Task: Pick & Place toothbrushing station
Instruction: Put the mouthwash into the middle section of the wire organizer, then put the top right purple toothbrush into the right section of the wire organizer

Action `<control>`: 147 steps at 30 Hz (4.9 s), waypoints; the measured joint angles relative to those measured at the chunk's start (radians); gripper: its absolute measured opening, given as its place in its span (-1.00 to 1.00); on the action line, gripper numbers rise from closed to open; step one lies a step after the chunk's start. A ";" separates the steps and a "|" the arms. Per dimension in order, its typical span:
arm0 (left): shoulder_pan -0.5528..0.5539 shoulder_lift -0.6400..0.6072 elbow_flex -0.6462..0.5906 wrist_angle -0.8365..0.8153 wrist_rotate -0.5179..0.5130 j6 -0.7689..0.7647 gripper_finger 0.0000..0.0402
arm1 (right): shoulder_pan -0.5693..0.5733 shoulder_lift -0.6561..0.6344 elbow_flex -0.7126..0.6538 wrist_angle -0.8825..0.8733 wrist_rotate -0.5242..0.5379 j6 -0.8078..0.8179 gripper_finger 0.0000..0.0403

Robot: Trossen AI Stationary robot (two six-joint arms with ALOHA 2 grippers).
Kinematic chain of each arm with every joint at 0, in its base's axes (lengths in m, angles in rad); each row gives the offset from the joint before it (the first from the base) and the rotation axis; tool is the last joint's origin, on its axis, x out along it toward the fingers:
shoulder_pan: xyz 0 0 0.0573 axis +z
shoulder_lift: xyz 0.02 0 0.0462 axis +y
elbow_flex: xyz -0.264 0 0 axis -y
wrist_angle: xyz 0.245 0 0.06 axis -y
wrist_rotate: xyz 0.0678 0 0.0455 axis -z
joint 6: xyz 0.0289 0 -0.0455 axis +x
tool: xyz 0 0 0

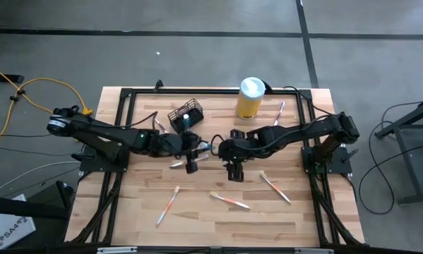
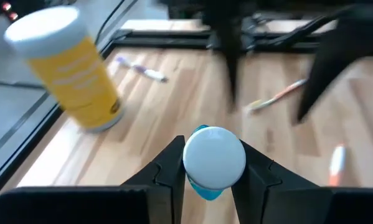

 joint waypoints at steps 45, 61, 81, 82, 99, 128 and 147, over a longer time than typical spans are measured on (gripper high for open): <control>0.738 0.006 -0.003 -0.254 0.586 0.379 -0.57 | 0.206 -0.001 0.000 0.011 0.077 0.196 0.14; 0.819 0.037 -0.032 -0.226 0.671 0.449 -0.57 | 0.206 -0.001 0.000 0.017 0.077 0.196 0.14; 0.842 0.038 -0.137 -0.127 0.714 0.456 -0.57 | 0.206 -0.001 0.000 0.040 0.075 0.196 0.14; 0.842 0.038 -0.139 -0.123 0.711 0.451 -0.57 | 0.206 -0.001 0.000 0.042 0.075 0.196 0.14; 0.842 0.183 -0.140 -0.032 0.707 0.415 -0.57 | 0.207 -0.001 0.000 0.061 0.069 0.196 0.14; 0.842 0.183 -0.139 -0.038 0.663 0.384 -0.29 | 0.210 -0.001 0.000 0.061 0.067 0.196 0.14; 0.840 0.131 -0.142 0.003 0.664 0.387 -0.28 | 0.210 -0.001 0.000 0.061 0.067 0.195 0.14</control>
